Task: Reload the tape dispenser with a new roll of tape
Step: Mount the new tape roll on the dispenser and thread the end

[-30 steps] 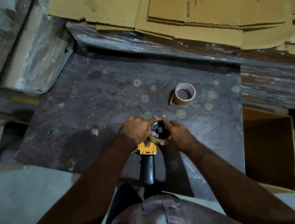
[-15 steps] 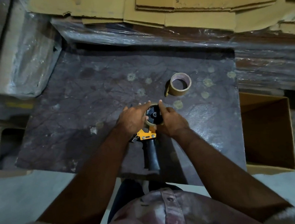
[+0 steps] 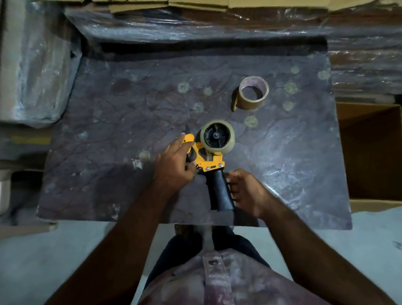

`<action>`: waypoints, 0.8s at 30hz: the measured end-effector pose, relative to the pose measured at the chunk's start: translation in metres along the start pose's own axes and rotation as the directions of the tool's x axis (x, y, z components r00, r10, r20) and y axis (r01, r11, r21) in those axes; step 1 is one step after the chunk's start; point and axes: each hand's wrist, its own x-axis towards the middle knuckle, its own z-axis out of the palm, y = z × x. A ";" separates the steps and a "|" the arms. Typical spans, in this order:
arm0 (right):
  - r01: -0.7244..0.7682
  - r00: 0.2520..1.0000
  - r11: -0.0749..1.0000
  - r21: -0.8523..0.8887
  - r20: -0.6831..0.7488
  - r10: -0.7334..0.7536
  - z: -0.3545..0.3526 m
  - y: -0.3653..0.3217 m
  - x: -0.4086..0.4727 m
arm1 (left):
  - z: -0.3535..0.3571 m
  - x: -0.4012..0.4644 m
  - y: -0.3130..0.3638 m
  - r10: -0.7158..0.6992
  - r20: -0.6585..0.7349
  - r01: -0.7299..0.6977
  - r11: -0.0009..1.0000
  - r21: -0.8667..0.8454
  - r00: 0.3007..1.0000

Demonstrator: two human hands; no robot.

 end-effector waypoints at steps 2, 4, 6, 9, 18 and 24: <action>-0.024 0.996 0.997 0.073 0.082 0.018 0.011 0.004 0.004 | -0.004 -0.002 -0.001 0.000 0.048 -0.002 1.000 0.027 0.999; -0.053 0.990 0.996 0.076 0.132 0.043 0.018 0.002 0.012 | -0.009 -0.004 -0.001 -0.007 0.084 -0.001 0.996 0.094 0.996; -0.075 0.983 0.995 0.070 0.172 0.062 0.023 0.001 0.016 | -0.011 -0.007 -0.003 -0.016 0.099 0.003 0.991 0.133 0.995; -0.056 0.963 0.987 0.150 0.269 0.014 0.029 0.001 0.018 | -0.015 -0.017 -0.008 -0.024 0.077 0.015 0.992 0.126 0.997; 0.179 0.973 0.955 0.236 0.102 -0.207 0.061 -0.010 -0.029 | -0.053 -0.021 0.006 0.102 -0.147 -0.107 0.994 -0.033 0.984; 0.374 0.924 0.906 0.199 0.007 -0.383 0.075 -0.025 -0.081 | -0.090 -0.008 0.075 0.155 -0.277 -0.199 0.970 -0.137 0.948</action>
